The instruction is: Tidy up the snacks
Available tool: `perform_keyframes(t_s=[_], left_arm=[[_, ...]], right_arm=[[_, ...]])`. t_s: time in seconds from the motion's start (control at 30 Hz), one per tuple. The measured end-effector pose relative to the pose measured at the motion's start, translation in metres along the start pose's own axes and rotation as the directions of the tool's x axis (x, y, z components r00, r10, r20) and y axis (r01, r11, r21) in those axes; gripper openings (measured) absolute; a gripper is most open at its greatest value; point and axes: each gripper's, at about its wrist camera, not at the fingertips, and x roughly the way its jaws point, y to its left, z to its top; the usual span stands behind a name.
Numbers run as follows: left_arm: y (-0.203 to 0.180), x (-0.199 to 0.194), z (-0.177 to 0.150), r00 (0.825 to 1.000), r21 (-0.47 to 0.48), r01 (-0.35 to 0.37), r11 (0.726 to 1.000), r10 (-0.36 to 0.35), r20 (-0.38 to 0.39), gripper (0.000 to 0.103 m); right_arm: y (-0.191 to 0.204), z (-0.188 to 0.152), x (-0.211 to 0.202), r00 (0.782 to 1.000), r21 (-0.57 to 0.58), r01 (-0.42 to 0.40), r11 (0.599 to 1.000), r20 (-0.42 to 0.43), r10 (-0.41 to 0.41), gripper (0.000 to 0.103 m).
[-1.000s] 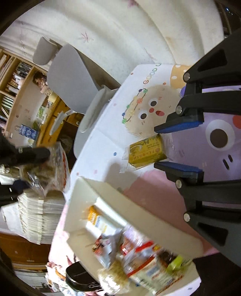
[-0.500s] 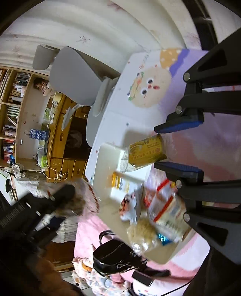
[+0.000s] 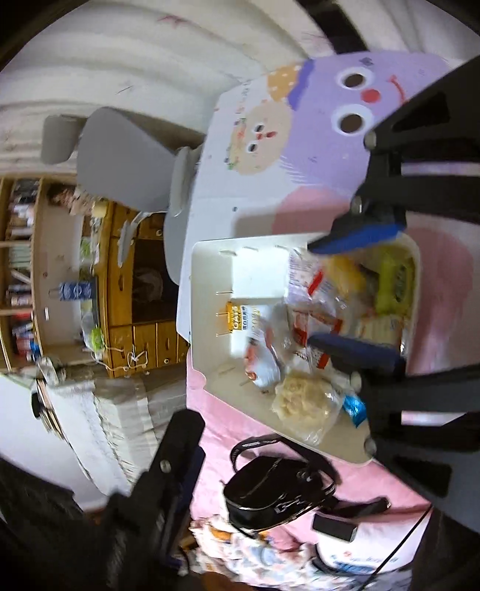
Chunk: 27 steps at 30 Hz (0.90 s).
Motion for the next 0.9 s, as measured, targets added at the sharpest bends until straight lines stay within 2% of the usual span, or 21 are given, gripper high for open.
perform_keyframes(t_s=[0.13,0.3,0.4,0.57,0.67,0.7,0.8,0.9], left_arm=[[-0.010,0.001,-0.021,1.000,0.020,0.006,1.000,-0.006,-0.002,0.080],[-0.024,0.014,-0.054,0.999,-0.023,0.034,0.999,-0.035,-0.024,0.080],[-0.042,0.025,-0.074,0.999,-0.044,-0.016,0.999,0.014,-0.046,0.080],[-0.082,0.041,-0.099,0.996,-0.043,-0.028,0.999,0.024,-0.084,0.085],[-0.116,0.046,-0.106,0.997,-0.042,-0.046,0.998,0.043,-0.068,0.089],[-0.126,0.046,-0.107,0.998,-0.041,-0.043,0.998,0.041,-0.052,0.090],[-0.159,0.043,-0.109,0.999,-0.049,-0.032,0.998,0.032,-0.002,0.097],[-0.189,0.033,-0.110,0.998,-0.072,-0.040,0.997,0.044,0.053,0.100]], right_arm=[[-0.005,-0.013,-0.008,1.000,0.073,-0.001,0.997,-0.013,0.002,0.062],[-0.025,-0.040,-0.018,0.997,0.185,0.021,0.983,-0.079,-0.007,0.067],[-0.043,-0.059,-0.027,0.994,0.255,0.029,0.967,-0.111,-0.001,0.071],[-0.090,-0.092,-0.051,0.984,0.378,0.030,0.925,-0.176,0.040,0.088],[-0.112,-0.104,-0.068,0.979,0.380,0.043,0.924,-0.202,0.037,0.099],[-0.120,-0.107,-0.075,0.972,0.352,0.074,0.933,-0.237,0.012,0.103],[-0.136,-0.113,-0.093,0.964,0.276,0.067,0.959,-0.268,0.009,0.103],[-0.153,-0.115,-0.118,0.968,0.258,0.040,0.965,-0.250,0.026,0.103]])
